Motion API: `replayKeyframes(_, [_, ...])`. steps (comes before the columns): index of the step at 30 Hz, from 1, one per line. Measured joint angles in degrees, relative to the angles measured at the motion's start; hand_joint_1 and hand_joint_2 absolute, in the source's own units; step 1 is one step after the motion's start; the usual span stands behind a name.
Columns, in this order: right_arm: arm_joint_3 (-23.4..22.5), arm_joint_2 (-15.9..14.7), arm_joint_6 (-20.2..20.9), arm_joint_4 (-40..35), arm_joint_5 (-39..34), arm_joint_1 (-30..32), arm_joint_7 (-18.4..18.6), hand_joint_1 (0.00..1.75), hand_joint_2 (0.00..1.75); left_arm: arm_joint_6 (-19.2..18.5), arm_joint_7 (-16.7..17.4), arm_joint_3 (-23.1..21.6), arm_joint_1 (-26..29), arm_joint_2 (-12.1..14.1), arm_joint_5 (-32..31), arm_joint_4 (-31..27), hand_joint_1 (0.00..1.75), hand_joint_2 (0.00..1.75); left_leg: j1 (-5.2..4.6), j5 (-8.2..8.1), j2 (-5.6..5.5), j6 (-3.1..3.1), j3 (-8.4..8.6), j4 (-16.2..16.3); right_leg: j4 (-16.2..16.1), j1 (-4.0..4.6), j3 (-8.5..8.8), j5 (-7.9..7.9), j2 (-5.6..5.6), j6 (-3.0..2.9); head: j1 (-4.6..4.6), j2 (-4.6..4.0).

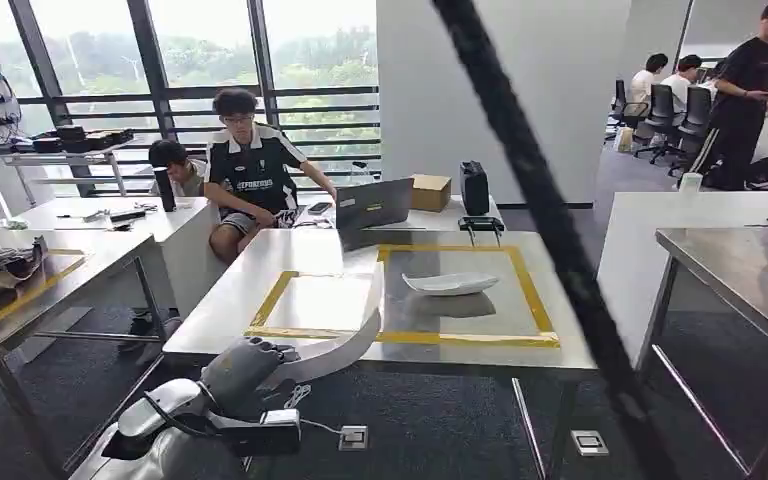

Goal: Take the parts from the cabinet and place them on the table.

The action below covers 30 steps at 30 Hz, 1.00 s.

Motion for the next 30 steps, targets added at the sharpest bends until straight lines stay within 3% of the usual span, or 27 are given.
replayKeyframes(1, [0.0, 0.0, 0.0, 0.0, 0.0, 0.0, 0.0, 0.0, 0.0, 0.0, 0.0, 0.0, 0.3, 0.0, 0.0, 0.1, 1.75, 1.75, 0.0, -0.54, -0.06, 0.05, -1.64, 3.0, 0.0, 0.08, 0.03, -0.01, 0.62, -0.03, -0.02, 0.0])
replayKeyframes(2, [0.0, 0.0, 0.0, 0.0, 0.0, 0.0, 0.0, 0.0, 0.0, 0.0, 0.1, -0.1, 0.5, 0.0, -0.1, 0.2, 1.75, 1.75, -0.01, 0.33, -0.11, 0.24, -1.97, 3.2, 0.0, 0.11, 0.07, -0.01, 1.28, -0.03, -0.02, 0.0])
replayKeyframes(4, [-0.2, 0.0, 0.0, 0.0, 0.0, 0.0, 0.0, 0.0, 0.0, 0.0, 0.1, -0.1, 0.4, 0.0, -0.1, 0.1, 1.75, 1.75, -0.04, 5.05, -0.56, 0.92, 0.73, -3.5, 0.1, 0.18, 0.13, 0.01, 2.52, 0.0, 0.0, 0.0])
replayKeyframes(5, [-0.3, 0.0, 0.0, 0.0, -0.1, 0.0, 0.0, 0.0, 0.0, 0.0, 0.1, -0.2, 0.2, 0.0, -0.1, 0.1, 1.75, 1.75, -0.15, 7.57, -1.47, 1.39, 2.98, -8.5, 0.1, 0.17, 0.19, 0.03, 3.05, 0.04, -0.02, 0.0])
replayKeyframes(6, [-0.5, 0.1, -0.1, 0.0, -0.2, 0.0, 0.0, 0.0, 0.0, 0.0, 0.1, -0.2, 0.0, 0.0, -0.1, 0.1, 1.75, 1.75, -0.23, 8.77, -3.43, 1.82, 4.77, -12.7, 0.1, 0.03, 0.13, 0.09, 3.46, 0.17, -0.02, 0.0])
replayKeyframes(7, [-0.7, 0.2, -0.4, 0.0, -0.3, -0.1, -0.2, 0.0, 0.0, 0.0, 0.1, -0.2, -0.1, -0.1, -0.1, 0.0, 1.75, 1.75, -0.12, 8.13, -4.0, 1.96, 5.92, -14.2, 0.4, 0.38, -0.15, 0.03, 3.93, 0.57, -0.02, -0.02])
replayKeyframes(8, [-0.9, 0.2, -1.1, 0.0, -0.5, -0.1, -0.5, 0.0, 0.0, 0.0, 0.1, -0.2, -0.1, -0.2, -0.1, 0.0, 1.75, 1.75, -0.37, 8.16, -3.4, 1.79, 5.75, -14.0, 0.1, 0.1, -0.37, 0.25, 4.34, 1.03, 0.02, 0.0])
replayKeyframes(10, [-1.0, 0.2, -2.2, 0.0, -0.6, 0.1, -1.2, 0.0, 0.0, 0.0, 0.1, -0.4, -0.1, -0.5, -0.1, -0.1, 1.75, 1.75, -0.67, 8.12, -2.98, 2.19, 5.76, -14.2, -0.2, -0.25, -0.32, 0.46, 5.01, 1.75, 0.0, 0.0])
replayKeyframes(11, [-1.0, 0.2, -2.8, 0.0, -0.5, 0.2, -1.1, 0.0, 0.0, -0.1, 0.1, -0.4, -0.1, -0.7, -0.1, -0.3, 1.75, 1.75, -0.25, 8.65, -2.58, 2.48, 6.43, -15.1, -0.6, 0.0, -0.08, 0.7, 4.91, 2.05, 0.0, 0.0])
replayKeyframes(12, [-1.0, 0.2, -3.4, 0.0, -0.3, 0.2, -1.2, 0.0, 0.0, -0.3, 0.1, -0.4, -0.2, -0.7, 0.0, -0.2, 1.75, 1.75, -0.35, 8.79, -2.71, 1.46, 6.49, -15.7, -1.5, 0.19, 0.36, 1.07, 4.2, 0.91, 0.04, -0.02])
replayKeyframes(13, [-1.0, 0.2, -4.0, 0.0, 0.0, 0.2, -1.2, 0.0, 0.0, -0.3, 0.0, -0.4, -0.4, -0.7, 0.0, -0.2, 1.75, 1.75, -0.32, 8.88, -2.73, 1.67, 6.42, -15.7, -1.6, 0.24, 0.46, 0.78, 4.31, -0.05, 0.07, -0.02])
replayKeyframes(18, [-1.0, 0.2, -5.4, 0.0, 0.3, 0.2, -1.7, 0.0, 0.0, -0.5, 0.0, -0.6, -0.4, -1.2, 0.1, -0.2, 1.75, 1.75, -0.51, 8.7, -2.77, 2.39, 6.3, -15.3, -1.9, 0.14, 0.7, 1.11, 4.1, 0.81, 0.09, 0.0])
replayKeyframes(22, [-1.0, 0.2, -5.7, 0.0, 0.5, 0.2, -1.9, 0.0, 0.0, -0.5, 0.0, -0.9, -0.4, -1.4, 0.1, -0.2, 1.75, 1.75, -0.59, 8.63, -2.79, 2.51, 6.22, -15.1, -1.9, 0.04, 0.71, 1.13, 4.07, 1.48, 0.11, 0.0])
replayKeyframes(30, [-1.1, 0.2, -6.0, 0.0, 0.7, 0.2, -1.9, 0.0, 0.0, -0.5, 0.0, -1.4, -0.4, -1.4, 0.2, -0.2, 1.75, 1.75, -0.61, 8.61, -2.77, 2.5, 6.27, -15.2, -1.8, 0.02, 0.66, 1.03, 4.07, 1.78, 0.13, 0.0])
